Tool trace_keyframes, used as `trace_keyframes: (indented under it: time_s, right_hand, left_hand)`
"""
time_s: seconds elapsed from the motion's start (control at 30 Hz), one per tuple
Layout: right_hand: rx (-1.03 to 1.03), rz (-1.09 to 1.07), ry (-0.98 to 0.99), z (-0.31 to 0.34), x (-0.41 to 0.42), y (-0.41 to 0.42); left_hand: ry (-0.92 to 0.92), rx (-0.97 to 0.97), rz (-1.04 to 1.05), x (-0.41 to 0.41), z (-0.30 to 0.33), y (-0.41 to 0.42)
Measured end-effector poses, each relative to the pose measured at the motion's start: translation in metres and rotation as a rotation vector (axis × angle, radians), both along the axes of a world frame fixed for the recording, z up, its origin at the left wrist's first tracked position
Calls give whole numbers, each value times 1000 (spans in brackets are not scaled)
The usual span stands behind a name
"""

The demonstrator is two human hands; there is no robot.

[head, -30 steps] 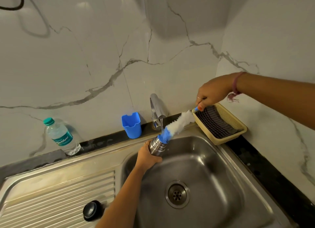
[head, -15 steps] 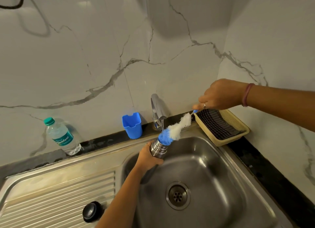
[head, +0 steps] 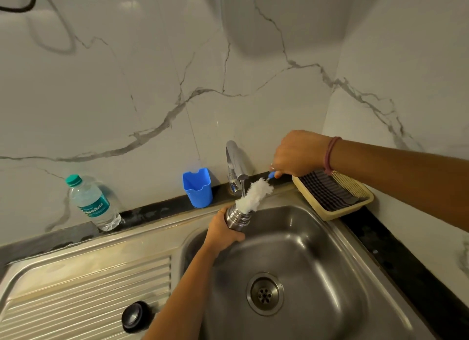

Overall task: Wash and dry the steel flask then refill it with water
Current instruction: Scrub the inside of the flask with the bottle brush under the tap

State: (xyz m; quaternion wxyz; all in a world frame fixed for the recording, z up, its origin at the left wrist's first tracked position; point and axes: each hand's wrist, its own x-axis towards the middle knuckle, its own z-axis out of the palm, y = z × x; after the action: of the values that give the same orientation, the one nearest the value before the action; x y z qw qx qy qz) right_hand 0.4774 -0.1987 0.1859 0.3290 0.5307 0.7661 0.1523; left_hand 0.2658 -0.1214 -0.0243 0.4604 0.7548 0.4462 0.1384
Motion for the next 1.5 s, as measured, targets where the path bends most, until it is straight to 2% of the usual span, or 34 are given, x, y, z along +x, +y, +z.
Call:
trace_keyframes:
  time_s: [0.1, 0.17, 0.23, 0.4, 0.5, 0.57, 0.63, 0.67, 0.73, 0.83, 0.9, 0.93, 0.97, 1.1, 1.17, 1.2, 1.27, 1.3, 1.37, 1.4, 1.43, 1.5]
  right_hand:
    - [97, 263, -75, -7, -2, -8]
    - [57, 225, -43, -12, -1, -10]
    - [-46, 23, 88, -12, -4, -7]
    - [-346, -577, 565, -9, -3, 23]
    - [-484, -897, 715, -6, 4, 30]
    - [-544, -983, 748, -4, 7, 30]
    - [-539, -920, 722, -8, 7, 28]
    - [-496, -818, 676, -10, 5, 26]
    - [-314, -485, 452, -16, 3, 21]
    - [67, 155, 54, -26, 1, 2]
    - [160, 389, -60, -31, 6, -10]
    - [162, 371, -47, -32, 8, -15]
    - [125, 236, 46, -35, 7, -15]
    - [-276, -590, 585, -36, -8, 10]
    - [-387, -797, 662, -25, -10, 20]
    - [-396, -797, 620, -20, -11, 22]
    - [-315, -608, 455, -14, -15, 20]
    - [-211, -408, 337, -17, -18, 17]
    - [61, 141, 39, -29, -20, 8]
    - [142, 299, -91, -35, -23, 0]
    - [188, 412, -153, -41, -27, -5]
    - [93, 399, -123, -55, -33, -5]
  left_hand:
    - [9, -13, 0, -8, -2, 4]
    - [19, -16, -19, -11, -3, 3]
    - [20, -2, -26, -10, -3, 0]
    - [-41, 9, 62, -3, -2, -11]
    - [-46, 40, 105, -2, -5, -14]
    - [-39, 74, 120, -1, -7, -16]
    - [-26, 96, 125, -1, -6, -17]
    - [-22, 99, 124, -2, -6, -17]
    - [-22, 77, 127, -3, -6, -16]
    - [-39, 28, 118, -7, -4, -12]
    - [-47, 16, 102, -9, -4, -11]
    - [-48, 22, 96, -9, -4, -12]
    - [-49, 32, 98, -8, -5, -12]
    - [-69, 54, 142, -1, -5, -18]
    - [-82, 48, 155, 4, -2, -21]
    - [-86, 43, 155, 5, -1, -21]
    - [-82, 27, 145, 3, -1, -19]
    - [-79, 20, 136, 2, -1, -17]
    - [-78, 13, 101, 0, 2, -14]
    - [-76, 23, 62, 1, 3, -14]
    - [-68, 29, 18, 4, 6, -15]
    - [-74, 32, -16, 11, 9, -19]
